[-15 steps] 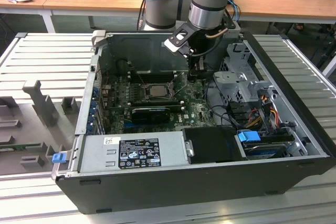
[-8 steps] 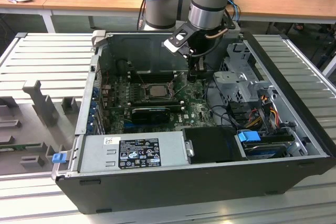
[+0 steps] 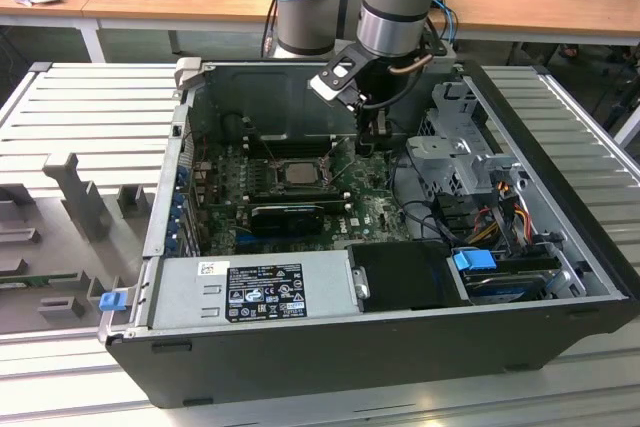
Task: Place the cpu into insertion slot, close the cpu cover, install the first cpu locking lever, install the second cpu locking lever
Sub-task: 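Close the cpu cover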
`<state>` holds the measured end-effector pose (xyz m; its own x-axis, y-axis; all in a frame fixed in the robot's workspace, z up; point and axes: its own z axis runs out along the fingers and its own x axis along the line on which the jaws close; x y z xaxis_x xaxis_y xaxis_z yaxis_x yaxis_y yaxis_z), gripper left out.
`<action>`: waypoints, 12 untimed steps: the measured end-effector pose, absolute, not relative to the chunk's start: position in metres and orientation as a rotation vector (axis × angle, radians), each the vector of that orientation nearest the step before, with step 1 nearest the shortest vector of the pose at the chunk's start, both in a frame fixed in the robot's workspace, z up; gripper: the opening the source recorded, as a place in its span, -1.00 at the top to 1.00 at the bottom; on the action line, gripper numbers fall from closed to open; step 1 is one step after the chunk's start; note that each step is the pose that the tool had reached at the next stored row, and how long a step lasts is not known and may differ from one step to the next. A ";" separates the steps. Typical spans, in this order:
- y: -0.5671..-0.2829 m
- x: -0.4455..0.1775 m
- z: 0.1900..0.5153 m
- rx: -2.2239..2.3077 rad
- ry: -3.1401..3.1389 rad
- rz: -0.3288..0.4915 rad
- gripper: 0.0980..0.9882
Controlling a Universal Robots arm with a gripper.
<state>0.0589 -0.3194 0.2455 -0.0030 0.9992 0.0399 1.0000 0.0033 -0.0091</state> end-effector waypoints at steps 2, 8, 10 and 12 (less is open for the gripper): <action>-0.319 0.058 0.246 -2.193 -2.200 -0.034 0.98; -0.319 0.054 0.246 -2.193 -2.200 -0.034 0.98; -0.319 0.053 0.246 -2.193 -2.200 -0.034 0.98; -0.319 0.051 0.246 -2.193 -2.200 -0.034 0.98</action>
<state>0.0507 -0.3194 0.2455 -0.0030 0.9992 0.0399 1.0000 0.0034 -0.0091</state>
